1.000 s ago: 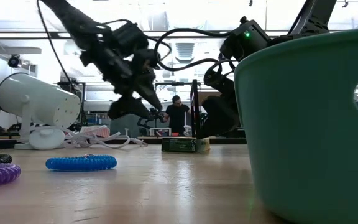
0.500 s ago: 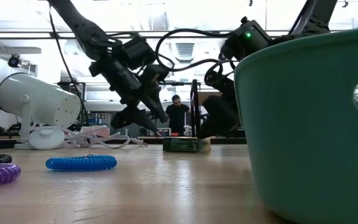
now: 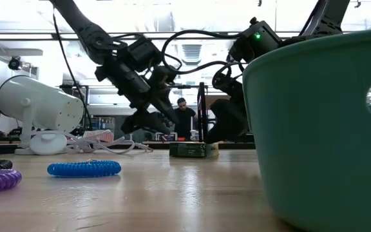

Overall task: Pick & Place Office Desk Supplies
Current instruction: Put the crayon box into the green bin

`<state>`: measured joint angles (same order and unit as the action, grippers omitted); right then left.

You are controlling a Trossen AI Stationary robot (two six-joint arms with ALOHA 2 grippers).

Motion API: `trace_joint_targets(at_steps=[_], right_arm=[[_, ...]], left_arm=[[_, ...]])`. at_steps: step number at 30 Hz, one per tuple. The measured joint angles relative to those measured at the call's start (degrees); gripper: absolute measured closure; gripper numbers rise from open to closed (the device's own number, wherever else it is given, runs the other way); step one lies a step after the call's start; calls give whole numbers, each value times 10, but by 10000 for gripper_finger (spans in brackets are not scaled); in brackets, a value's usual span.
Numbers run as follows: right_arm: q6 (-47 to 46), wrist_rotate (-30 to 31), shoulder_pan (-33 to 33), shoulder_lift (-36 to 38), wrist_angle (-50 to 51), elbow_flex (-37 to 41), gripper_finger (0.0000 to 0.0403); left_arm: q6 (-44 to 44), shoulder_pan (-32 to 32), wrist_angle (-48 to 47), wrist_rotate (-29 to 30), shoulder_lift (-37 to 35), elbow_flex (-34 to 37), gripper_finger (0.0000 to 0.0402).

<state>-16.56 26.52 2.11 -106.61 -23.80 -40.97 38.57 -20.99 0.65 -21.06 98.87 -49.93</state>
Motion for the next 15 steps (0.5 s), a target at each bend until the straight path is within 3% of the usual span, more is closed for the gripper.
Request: trace_joint_targets(at_steps=[8, 15], right_arm=[[-11, 0, 0, 0, 2, 1, 335], [-10, 0, 0, 0, 2, 1, 335]], left_arm=[[44, -2, 45, -43, 64, -1, 229], [52, -3, 50, -40, 71, -1, 229]])
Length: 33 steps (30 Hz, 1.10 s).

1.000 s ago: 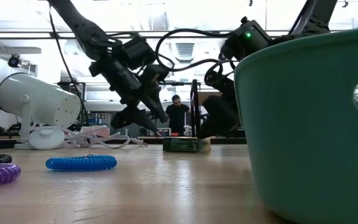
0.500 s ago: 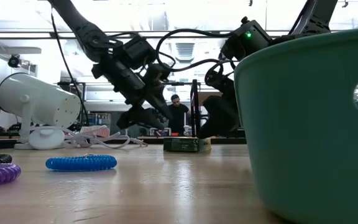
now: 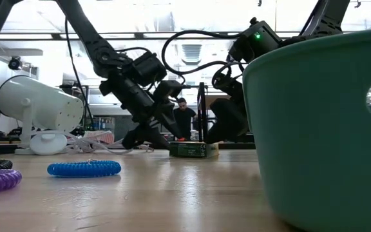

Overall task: Pick & Place Office Desk Supplies
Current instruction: Put the crayon box into the green bin

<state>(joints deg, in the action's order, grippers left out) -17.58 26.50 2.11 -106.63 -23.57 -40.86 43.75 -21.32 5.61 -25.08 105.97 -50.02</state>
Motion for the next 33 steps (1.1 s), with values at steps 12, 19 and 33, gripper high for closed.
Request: trace_joint_targets(at_steps=[12, 19, 33], right_arm=[[-3, 0, 0, 0, 0, 6, 335], [-4, 2, 3, 0, 0, 7, 335], [-5, 2, 5, 0, -1, 9, 335]], left_arm=[[-4, 1, 23, 38, 0, 0, 229], [-5, 1, 24, 47, 0, 0, 229], [-28, 5, 49, 75, 0, 1, 229]])
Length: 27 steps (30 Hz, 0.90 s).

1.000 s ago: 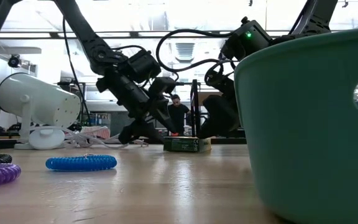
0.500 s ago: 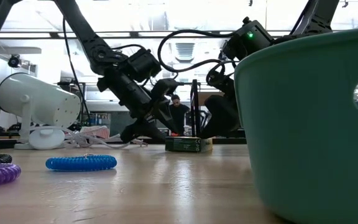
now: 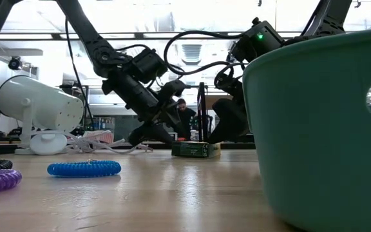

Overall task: Pick & Place Office Desk Supplies
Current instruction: Put the crayon box into the green bin

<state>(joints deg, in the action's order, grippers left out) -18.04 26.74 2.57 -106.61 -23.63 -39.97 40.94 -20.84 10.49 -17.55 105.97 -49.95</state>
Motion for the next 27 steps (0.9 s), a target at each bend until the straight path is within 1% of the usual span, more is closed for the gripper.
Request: trace_joint_targets(at_steps=[2, 6, 9, 11, 13, 17, 22, 26, 27], right_arm=[[0, 0, 0, 0, 0, 0, 335], [0, 0, 0, 0, 0, 0, 335], [0, 0, 0, 0, 0, 0, 335], [0, 0, 0, 0, 0, 0, 335], [0, 0, 0, 0, 0, 0, 335], [0, -1, 0, 0, 0, 0, 335], [0, -2, 0, 0, 0, 0, 335], [0, -2, 0, 0, 0, 0, 335], [0, -2, 0, 0, 0, 0, 335]], left_arm=[[0, 1, 8, 10, 0, 0, 229], [0, 1, 15, 11, 0, 0, 229], [25, 2, 15, 16, 0, 1, 229], [49, 5, 14, 30, 0, 1, 229], [52, 8, 14, 49, 1, 1, 229], [38, 9, 13, 54, 6, 1, 229], [-11, 11, 26, 54, 7, 1, 229], [-19, 11, 35, 30, 7, 0, 229], [-33, 11, 35, 29, 7, 0, 229]])
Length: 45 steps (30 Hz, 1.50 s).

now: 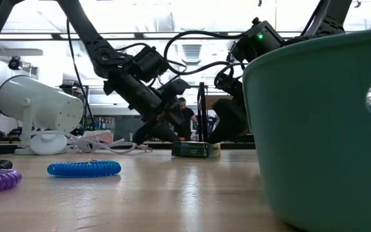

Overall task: Pick & Place Office Desk Supplies
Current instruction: Put the crayon box into the green bin

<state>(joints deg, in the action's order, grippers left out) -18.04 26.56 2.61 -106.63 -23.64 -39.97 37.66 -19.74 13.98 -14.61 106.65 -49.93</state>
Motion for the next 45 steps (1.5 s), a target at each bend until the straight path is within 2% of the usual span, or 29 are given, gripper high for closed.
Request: trace_joint_targets(at_steps=[3, 25, 29, 35, 45], right_arm=[[0, 0, 0, 0, 0, 0, 335], [-21, 2, 0, 0, -12, 19, 335], [-20, 2, 1, 0, -18, 21, 335], [-20, 2, 2, 0, -23, 27, 335], [-19, 4, 2, 0, -25, 29, 335]], left_arm=[[-31, 1, 5, -1, 0, -1, 229], [13, 2, -7, -10, 0, -5, 229], [20, 3, 6, -7, 26, -6, 229], [44, 3, 2, -56, 85, -47, 229], [18, 4, -37, -55, 82, -79, 229]])
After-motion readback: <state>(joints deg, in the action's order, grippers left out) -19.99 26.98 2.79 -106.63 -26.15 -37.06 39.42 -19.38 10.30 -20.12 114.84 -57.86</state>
